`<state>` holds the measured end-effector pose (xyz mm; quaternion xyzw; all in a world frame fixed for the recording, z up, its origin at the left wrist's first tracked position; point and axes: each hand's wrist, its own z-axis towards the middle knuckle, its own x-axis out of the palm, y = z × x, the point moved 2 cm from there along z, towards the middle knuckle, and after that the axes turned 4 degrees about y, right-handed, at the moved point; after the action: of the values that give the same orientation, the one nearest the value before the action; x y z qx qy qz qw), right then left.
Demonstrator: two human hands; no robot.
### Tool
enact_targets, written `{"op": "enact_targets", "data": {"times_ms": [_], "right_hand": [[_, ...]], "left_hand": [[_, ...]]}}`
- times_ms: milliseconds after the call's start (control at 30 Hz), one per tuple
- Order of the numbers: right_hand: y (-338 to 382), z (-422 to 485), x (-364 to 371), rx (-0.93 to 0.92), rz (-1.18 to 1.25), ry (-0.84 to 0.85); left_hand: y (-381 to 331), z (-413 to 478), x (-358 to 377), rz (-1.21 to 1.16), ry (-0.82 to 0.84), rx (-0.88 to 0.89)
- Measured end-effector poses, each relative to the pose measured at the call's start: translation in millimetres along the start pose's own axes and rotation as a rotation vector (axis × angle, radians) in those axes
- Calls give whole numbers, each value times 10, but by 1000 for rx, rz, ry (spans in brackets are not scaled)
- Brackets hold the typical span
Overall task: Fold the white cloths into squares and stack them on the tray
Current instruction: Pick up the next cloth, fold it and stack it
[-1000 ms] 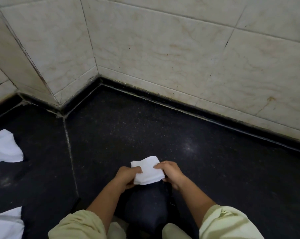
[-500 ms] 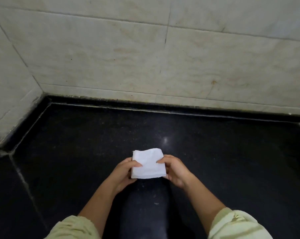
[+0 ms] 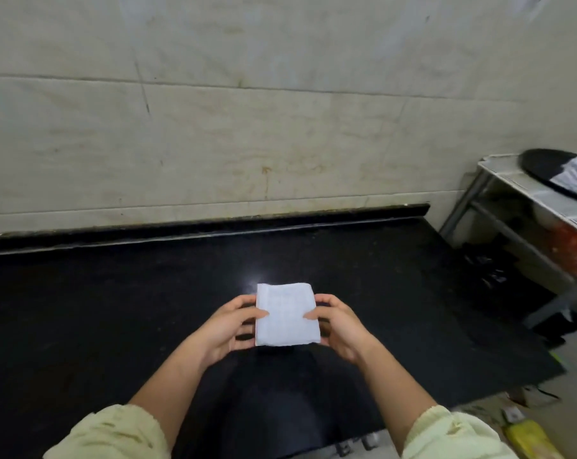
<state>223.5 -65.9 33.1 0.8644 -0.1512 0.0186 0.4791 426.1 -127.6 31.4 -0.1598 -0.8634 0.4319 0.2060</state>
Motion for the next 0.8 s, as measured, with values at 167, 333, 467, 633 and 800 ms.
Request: {"op": "enact_targets", "data": {"times_ms": [167, 333, 467, 633, 800], "right_hand": [[228, -260, -923, -38, -39, -50], [501, -631, -1873, -80, -23, -110], [759, -846, -2494, -139, 20, -151], [1142, -954, -3163, -230, 68, -219], [1652, -953, -3889, -310, 82, -246]], "left_hand": [[-56, 261, 953, 11, 57, 13], [-171, 521, 1970, 48, 139, 9], [-386, 728, 2628, 92, 226, 21], [-766, 1024, 3407, 151, 307, 69], [-1204, 1395, 4194, 187, 392, 116]]}}
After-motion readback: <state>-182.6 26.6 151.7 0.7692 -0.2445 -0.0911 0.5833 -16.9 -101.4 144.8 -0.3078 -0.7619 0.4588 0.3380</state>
